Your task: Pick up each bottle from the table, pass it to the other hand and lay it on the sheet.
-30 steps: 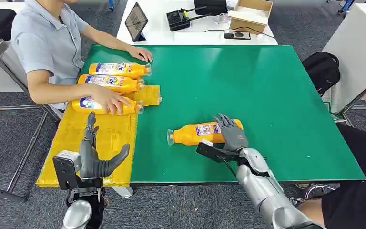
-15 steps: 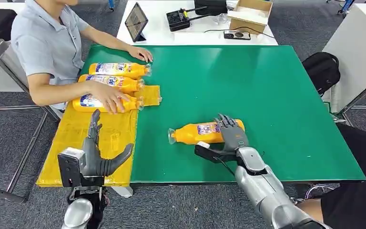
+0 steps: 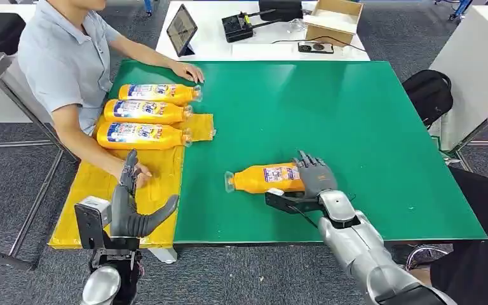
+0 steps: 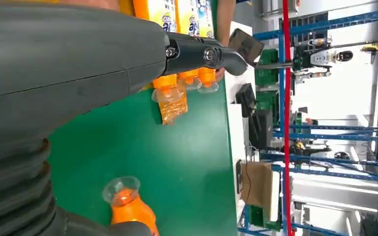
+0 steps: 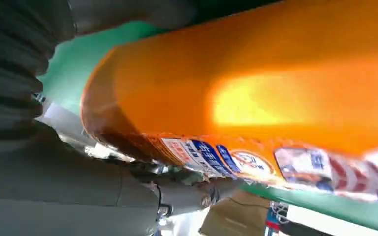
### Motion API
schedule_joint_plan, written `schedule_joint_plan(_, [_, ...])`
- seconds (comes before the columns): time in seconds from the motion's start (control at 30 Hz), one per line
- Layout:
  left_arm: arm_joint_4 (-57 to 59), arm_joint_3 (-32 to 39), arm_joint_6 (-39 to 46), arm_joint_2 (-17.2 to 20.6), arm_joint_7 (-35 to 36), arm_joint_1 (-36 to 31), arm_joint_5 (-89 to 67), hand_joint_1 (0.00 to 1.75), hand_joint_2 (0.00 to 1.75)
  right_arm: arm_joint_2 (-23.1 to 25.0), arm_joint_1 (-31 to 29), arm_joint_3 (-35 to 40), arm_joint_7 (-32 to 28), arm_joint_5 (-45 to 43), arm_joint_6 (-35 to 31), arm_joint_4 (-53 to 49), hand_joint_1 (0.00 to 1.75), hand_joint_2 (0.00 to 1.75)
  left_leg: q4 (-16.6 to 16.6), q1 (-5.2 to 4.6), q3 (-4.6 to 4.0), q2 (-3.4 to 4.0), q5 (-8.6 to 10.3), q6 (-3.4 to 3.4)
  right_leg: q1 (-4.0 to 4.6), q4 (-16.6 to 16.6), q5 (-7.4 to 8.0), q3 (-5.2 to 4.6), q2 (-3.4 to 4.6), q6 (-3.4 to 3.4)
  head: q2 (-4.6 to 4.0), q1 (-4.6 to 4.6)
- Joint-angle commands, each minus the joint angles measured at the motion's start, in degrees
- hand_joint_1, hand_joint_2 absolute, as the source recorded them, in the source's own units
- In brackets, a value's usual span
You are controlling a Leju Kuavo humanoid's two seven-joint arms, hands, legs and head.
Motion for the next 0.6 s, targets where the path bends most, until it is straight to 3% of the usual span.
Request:
schedule_joint_plan(0.03, [1.65,1.16,0.17,0.31,0.0,-1.03,0.25,0.0,1.75,-1.75,-1.21,-2.02,-2.71,-2.92,2.11,7.53,1.75,1.75,-0.04,-0.01,0.06,-0.09,0.01,0.06,0.02,-0.05,-0.01,0.09,-0.14,-0.12,0.0,0.0])
schedule_joint_plan(0.2, [1.33,0.69,0.11,1.0,-0.54,-0.5,0.52,0.0,1.75,-2.1,1.01,-5.08,-7.71,-7.69,2.27,7.63,1.75,1.75,-0.13,0.04,0.2,-0.16,0.02,0.1,0.09,-0.21,-0.01,0.29,-0.25,-0.2,0.0,0.02])
schedule_joint_plan(0.3, [1.46,0.19,0.03,1.63,-1.3,-0.57,1.1,0.0,1.75,-1.66,2.78,-8.71,-15.99,-14.72,3.42,6.42,1.75,1.75,-0.09,0.02,0.19,-0.17,0.02,0.05,0.05,-0.13,-0.03,0.24,-0.21,-0.12,0.0,0.02])
schedule_joint_plan(0.37, [2.25,-0.41,-0.1,2.08,-2.13,-0.99,2.28,0.0,1.75,-1.12,5.62,-11.74,-24.73,-22.05,3.0,2.94,1.75,1.75,-0.1,0.05,0.21,-0.19,0.02,0.04,0.07,-0.16,-0.02,0.26,-0.24,-0.13,0.0,0.02])
schedule_joint_plan(0.4, [2.58,-0.56,0.02,2.15,-2.3,-1.14,2.53,0.0,1.75,-0.63,6.65,-12.38,-26.33,-24.29,3.14,1.15,1.75,1.75,-0.17,0.05,0.27,-0.2,0.05,0.06,0.1,-0.23,0.0,0.32,-0.28,-0.2,0.0,0.0])
schedule_joint_plan(0.43, [3.48,-0.86,0.41,2.28,-2.68,-1.67,3.0,0.0,1.75,1.08,8.93,-14.52,-33.73,-31.7,4.35,-3.72,1.75,1.75,-0.15,0.06,0.27,-0.23,0.04,0.04,0.09,-0.21,-0.02,0.34,-0.29,-0.18,0.0,0.02])
schedule_joint_plan(0.5, [4.43,-1.03,0.9,2.26,-3.26,-2.23,3.15,0.0,1.75,1.87,10.78,-13.86,-33.87,-34.81,5.65,-8.15,1.75,1.75,-0.17,0.07,0.32,-0.18,0.03,0.03,0.11,-0.22,-0.02,0.35,-0.25,-0.21,0.0,0.04])
schedule_joint_plan(0.53, [5.3,-0.97,2.63,1.93,-4.72,-2.85,2.32,0.0,1.75,3.28,12.42,-15.39,-38.17,-41.68,8.32,-12.37,1.75,1.75,-0.11,0.07,0.27,-0.05,0.0,0.02,0.1,-0.15,-0.01,0.28,-0.1,-0.17,0.0,0.04])
schedule_joint_plan(0.6, [6.12,-0.73,3.71,1.56,-5.4,-3.46,2.31,0.0,1.75,4.65,13.79,-15.44,-38.75,-45.57,9.51,-16.83,1.75,1.75,-0.13,0.05,0.25,0.09,-0.01,0.0,0.09,-0.12,0.01,0.2,0.02,-0.22,0.0,0.0])
